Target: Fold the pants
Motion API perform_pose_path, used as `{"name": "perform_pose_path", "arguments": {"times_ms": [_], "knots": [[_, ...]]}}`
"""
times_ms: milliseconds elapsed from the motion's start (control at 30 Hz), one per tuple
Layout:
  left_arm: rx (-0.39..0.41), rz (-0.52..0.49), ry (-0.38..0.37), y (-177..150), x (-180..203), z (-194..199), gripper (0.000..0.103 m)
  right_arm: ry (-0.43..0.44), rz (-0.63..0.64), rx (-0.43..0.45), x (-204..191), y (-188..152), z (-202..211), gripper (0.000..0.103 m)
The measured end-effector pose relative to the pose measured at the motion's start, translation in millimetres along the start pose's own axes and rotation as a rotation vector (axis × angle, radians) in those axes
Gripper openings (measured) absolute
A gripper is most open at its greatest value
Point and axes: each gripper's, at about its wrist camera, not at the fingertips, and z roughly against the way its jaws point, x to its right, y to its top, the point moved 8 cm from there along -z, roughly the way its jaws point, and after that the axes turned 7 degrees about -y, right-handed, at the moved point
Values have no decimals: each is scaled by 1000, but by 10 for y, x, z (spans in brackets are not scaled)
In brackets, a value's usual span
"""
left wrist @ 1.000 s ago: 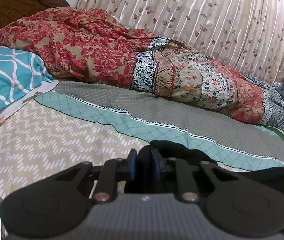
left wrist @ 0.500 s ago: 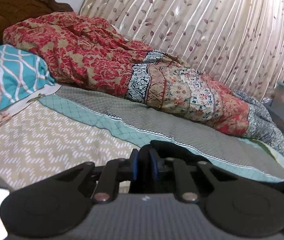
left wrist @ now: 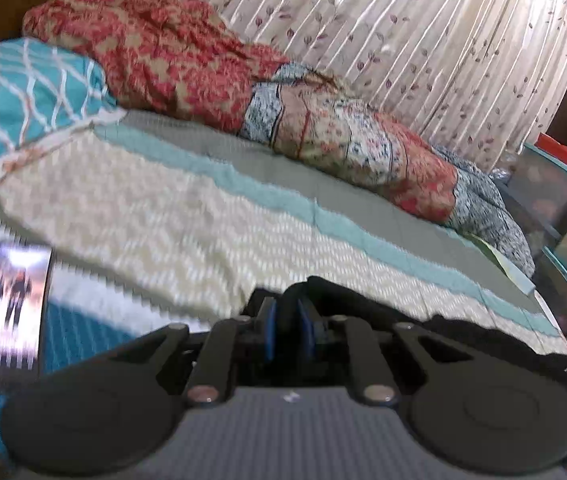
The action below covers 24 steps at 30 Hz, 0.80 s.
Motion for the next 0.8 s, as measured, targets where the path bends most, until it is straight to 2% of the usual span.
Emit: {"name": "perform_pose_path", "arguments": {"times_ms": [167,233,300,333,400,467,533,633,700,733,800], "knots": [[-49,45,20,-295,-57,115,16,-87,66,-5,146,-176,-147,6],[-70,58,23,-372,-67,150,23,-108,75,-16,143,-209,-192,19],[-79,64,30,-386,-71,209,28,-94,72,-14,157,-175,-180,47],[-77,77,30,-400,-73,255,34,-105,71,13,158,-151,-127,52],[-62,134,23,-344,-150,356,48,-144,88,110,161,-132,58,53],[-37,213,-8,-297,-218,445,57,-124,115,175,103,-177,254,54],[-40,310,-54,-262,-287,436,59,-3,203,191,-123,-338,396,54],[-92,418,-128,-268,-302,275,61,242,490,107,-761,-943,624,54],[-133,458,-176,-292,-263,141,65,407,724,10,-1250,-1565,802,54],[-139,463,-182,-303,-250,95,70,490,853,-44,-1491,-1960,912,54],[-127,453,-188,-303,-223,36,72,637,1057,-145,-1832,-2691,1129,60]]}}
